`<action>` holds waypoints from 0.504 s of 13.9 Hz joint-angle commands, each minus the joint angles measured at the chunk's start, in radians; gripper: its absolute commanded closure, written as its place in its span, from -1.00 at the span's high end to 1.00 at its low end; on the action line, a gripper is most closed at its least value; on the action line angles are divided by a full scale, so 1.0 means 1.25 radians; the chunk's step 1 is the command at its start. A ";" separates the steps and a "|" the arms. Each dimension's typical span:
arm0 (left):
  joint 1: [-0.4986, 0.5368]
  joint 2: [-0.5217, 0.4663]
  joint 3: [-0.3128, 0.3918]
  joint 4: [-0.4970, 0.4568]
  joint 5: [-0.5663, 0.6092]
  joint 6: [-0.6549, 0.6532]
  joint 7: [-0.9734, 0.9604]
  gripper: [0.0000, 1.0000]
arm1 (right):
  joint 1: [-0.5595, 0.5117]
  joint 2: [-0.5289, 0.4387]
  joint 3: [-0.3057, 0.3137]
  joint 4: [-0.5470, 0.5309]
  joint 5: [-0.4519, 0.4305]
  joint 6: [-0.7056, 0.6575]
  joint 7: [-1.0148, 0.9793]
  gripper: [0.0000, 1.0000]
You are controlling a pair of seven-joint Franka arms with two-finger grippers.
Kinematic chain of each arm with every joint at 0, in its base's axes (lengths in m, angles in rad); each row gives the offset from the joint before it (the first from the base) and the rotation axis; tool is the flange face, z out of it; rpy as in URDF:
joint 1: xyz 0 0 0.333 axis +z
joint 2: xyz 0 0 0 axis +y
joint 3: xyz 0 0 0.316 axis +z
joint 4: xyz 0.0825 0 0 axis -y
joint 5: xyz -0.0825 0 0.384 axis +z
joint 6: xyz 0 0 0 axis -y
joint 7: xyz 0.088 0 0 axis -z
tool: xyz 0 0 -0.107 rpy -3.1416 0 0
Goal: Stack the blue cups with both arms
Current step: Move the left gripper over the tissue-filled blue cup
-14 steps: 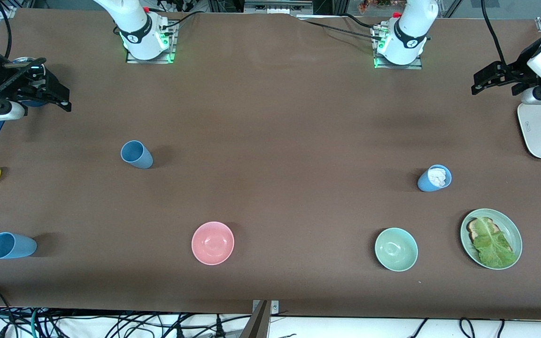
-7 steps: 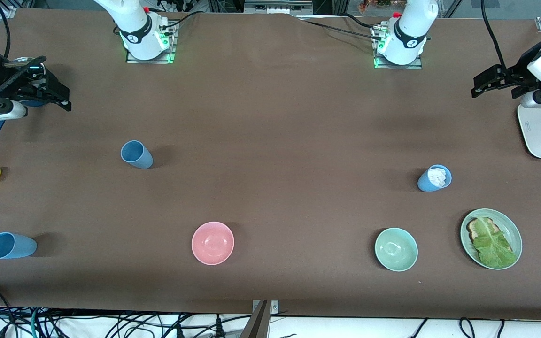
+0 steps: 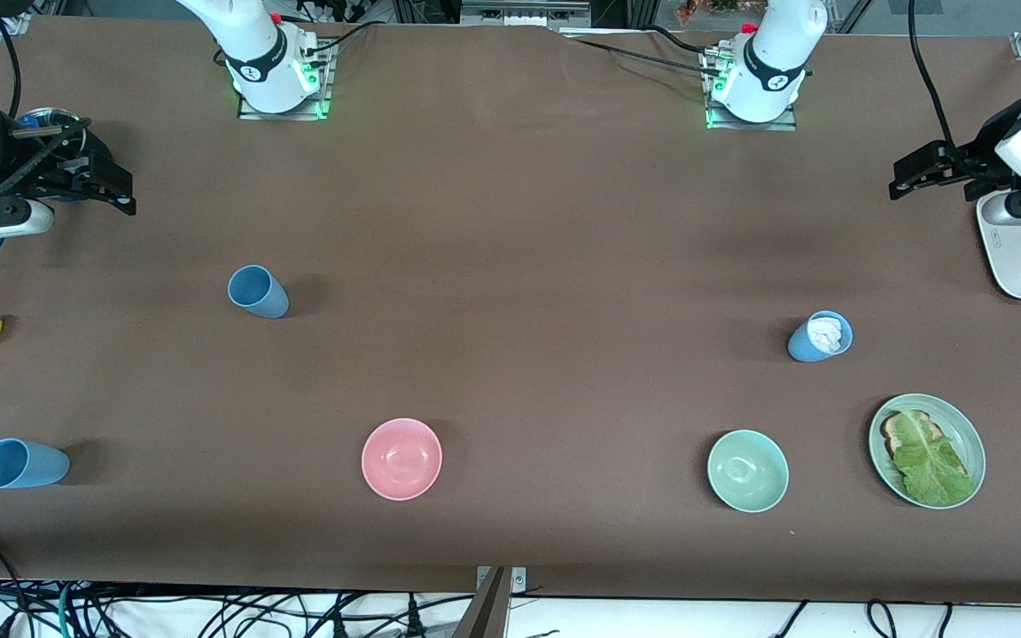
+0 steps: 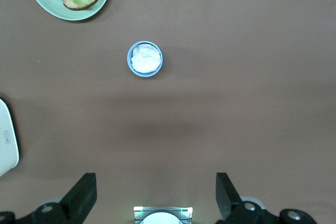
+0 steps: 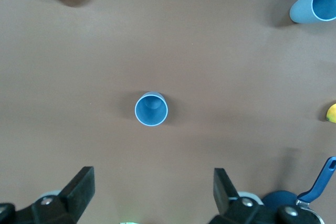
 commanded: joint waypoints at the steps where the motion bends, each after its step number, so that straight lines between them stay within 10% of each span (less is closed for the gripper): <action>1: -0.005 0.125 -0.014 0.069 0.006 -0.008 0.013 1.00 | -0.005 0.006 0.005 0.018 -0.013 -0.015 -0.014 1.00; 7: 0.006 0.132 -0.010 0.073 0.016 -0.004 0.018 1.00 | -0.011 0.026 0.002 0.018 -0.006 -0.017 -0.021 1.00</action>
